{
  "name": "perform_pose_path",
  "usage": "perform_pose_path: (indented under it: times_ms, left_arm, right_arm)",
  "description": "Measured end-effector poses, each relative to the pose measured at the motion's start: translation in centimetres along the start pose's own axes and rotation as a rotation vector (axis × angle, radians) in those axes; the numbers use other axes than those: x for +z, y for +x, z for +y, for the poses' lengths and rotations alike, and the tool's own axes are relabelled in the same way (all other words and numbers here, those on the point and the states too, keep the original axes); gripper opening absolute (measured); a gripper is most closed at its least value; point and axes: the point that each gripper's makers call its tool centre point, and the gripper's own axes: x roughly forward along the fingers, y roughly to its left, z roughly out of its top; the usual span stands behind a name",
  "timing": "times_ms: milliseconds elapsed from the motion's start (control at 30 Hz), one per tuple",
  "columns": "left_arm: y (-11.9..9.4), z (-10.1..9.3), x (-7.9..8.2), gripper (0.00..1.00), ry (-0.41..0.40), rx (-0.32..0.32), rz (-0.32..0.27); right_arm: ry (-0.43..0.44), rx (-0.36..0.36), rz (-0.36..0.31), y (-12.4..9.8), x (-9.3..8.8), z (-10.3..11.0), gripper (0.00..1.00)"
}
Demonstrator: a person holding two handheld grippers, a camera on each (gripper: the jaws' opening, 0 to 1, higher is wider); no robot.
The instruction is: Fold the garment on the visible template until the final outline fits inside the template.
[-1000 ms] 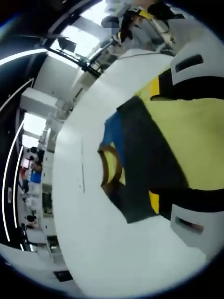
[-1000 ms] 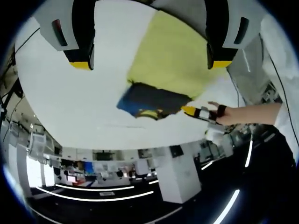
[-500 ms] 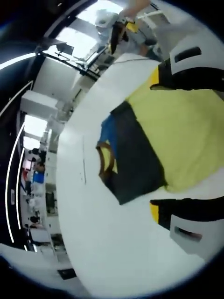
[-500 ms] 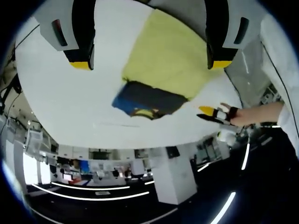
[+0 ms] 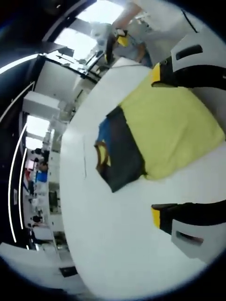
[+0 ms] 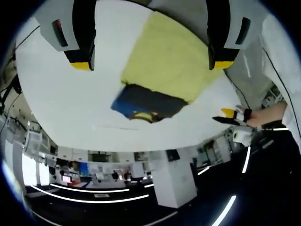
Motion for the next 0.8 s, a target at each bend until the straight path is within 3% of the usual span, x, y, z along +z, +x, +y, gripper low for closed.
perform_pose_path:
  times_ms: [367, 633, 800]
  left_arm:
    - [-5.1, 0.9, -2.3, 0.99, -0.034, 0.049, -0.012]
    - [-7.3, 0.6, -3.8, 0.99, -0.07, 0.061, -0.015]
    - [-7.6, 0.8, -4.4, 0.99, -0.081, 0.074, -0.008]
  right_arm:
    - [0.001, -0.023, 0.017, -1.4, -0.9, -0.6, 1.0]
    - [0.011, -0.049, 0.019, -2.6, -1.3, -1.2, 1.0]
    - [0.016, -0.058, 0.029, -3.0, -1.8, -1.2, 1.0]
